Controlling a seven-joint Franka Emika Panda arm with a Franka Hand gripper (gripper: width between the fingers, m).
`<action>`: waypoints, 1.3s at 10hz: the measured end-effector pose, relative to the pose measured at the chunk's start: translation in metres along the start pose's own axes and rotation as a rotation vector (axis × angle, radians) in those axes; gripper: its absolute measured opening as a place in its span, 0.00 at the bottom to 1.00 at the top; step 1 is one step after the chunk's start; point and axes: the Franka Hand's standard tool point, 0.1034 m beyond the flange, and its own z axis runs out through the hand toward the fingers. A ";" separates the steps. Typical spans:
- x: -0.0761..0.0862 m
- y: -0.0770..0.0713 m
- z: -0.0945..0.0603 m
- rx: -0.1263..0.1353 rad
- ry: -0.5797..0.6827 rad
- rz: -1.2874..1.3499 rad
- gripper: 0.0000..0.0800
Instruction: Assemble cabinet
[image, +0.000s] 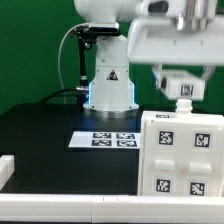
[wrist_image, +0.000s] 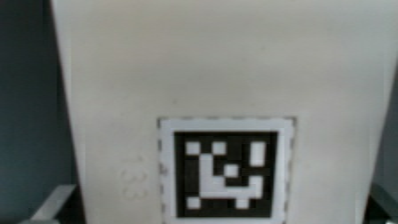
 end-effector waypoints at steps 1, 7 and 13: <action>0.006 0.001 -0.018 0.011 0.029 0.004 0.70; 0.017 0.000 -0.041 -0.019 0.016 0.001 0.70; 0.091 0.028 -0.051 0.024 0.037 0.030 0.70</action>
Offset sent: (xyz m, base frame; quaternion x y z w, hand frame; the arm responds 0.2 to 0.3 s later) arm 0.0000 0.0000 0.0000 0.0000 0.0000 0.0000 1.0000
